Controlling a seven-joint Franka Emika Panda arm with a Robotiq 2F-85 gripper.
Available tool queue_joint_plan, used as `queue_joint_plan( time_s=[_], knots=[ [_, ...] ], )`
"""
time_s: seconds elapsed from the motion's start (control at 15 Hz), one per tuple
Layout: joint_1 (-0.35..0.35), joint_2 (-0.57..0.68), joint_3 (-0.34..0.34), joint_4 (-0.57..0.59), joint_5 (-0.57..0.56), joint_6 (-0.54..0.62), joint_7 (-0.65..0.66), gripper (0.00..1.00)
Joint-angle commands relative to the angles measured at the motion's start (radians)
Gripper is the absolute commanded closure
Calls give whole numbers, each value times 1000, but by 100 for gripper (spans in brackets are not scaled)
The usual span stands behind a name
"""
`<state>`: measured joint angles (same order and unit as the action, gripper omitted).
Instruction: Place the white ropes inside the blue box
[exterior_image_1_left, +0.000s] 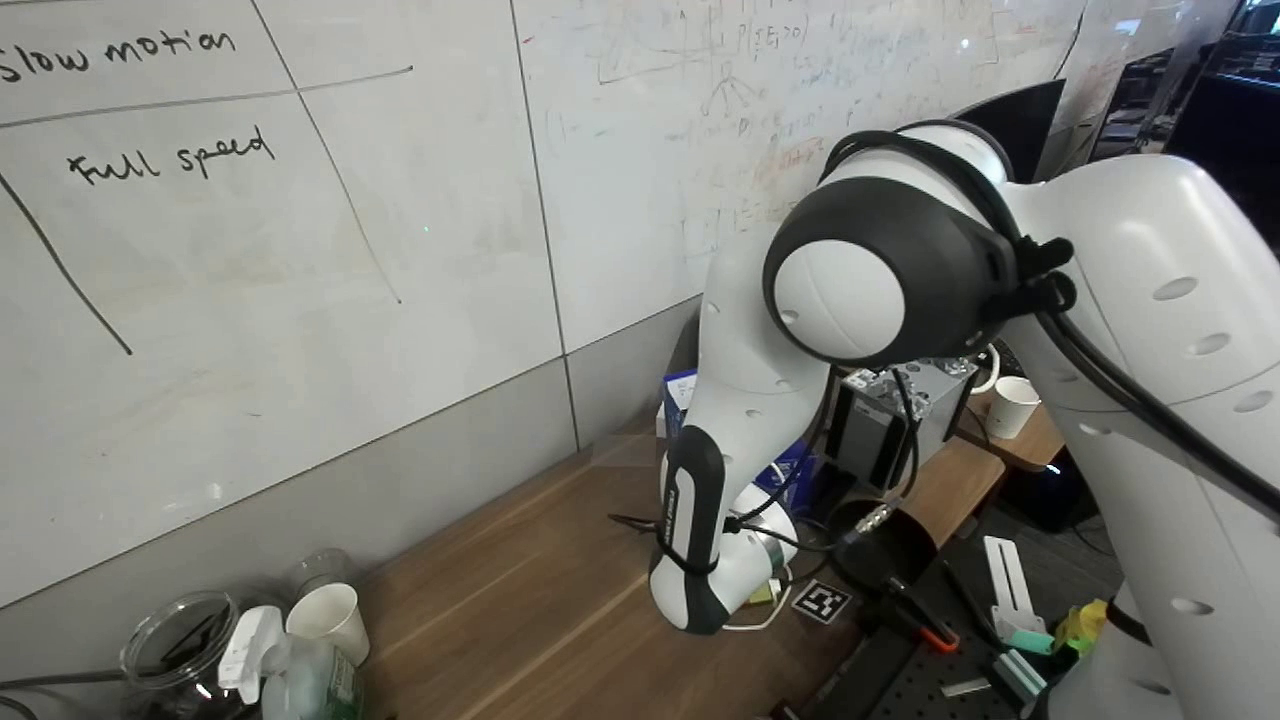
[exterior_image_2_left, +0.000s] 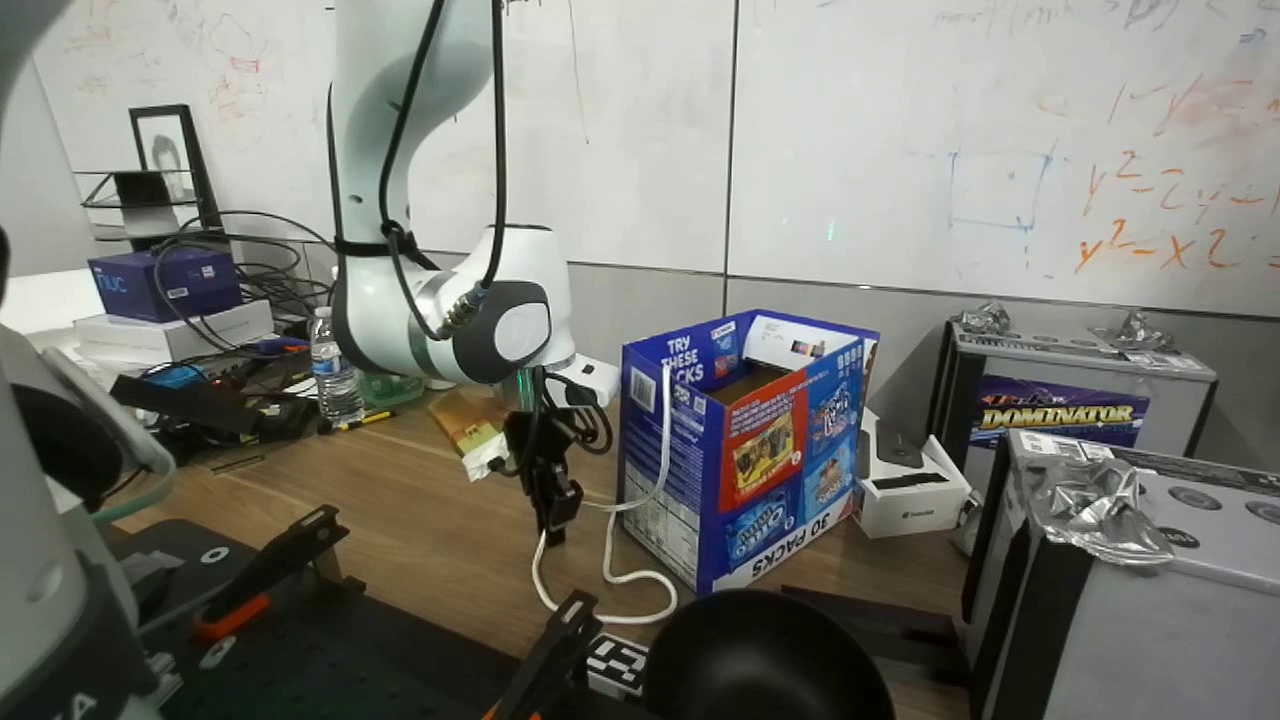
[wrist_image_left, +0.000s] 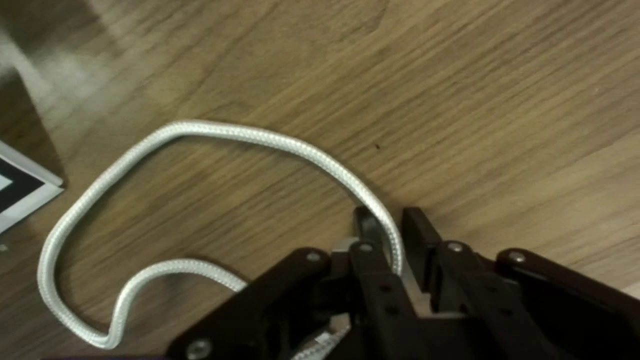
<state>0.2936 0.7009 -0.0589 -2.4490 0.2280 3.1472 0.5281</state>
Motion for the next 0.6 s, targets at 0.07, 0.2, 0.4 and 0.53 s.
queue_joint_plan(
  time_s=[0.07, 0.2, 0.4, 0.53],
  knots=[
    [-38, -3, 27, -5, 29, 27, -57, 100],
    [-70, -21, 48, -15, 24, 29, -78, 98],
    [-163, -100, 113, -62, 9, 52, -141, 98],
    [-235, -176, 170, -104, -2, 66, -188, 98]
  ],
)
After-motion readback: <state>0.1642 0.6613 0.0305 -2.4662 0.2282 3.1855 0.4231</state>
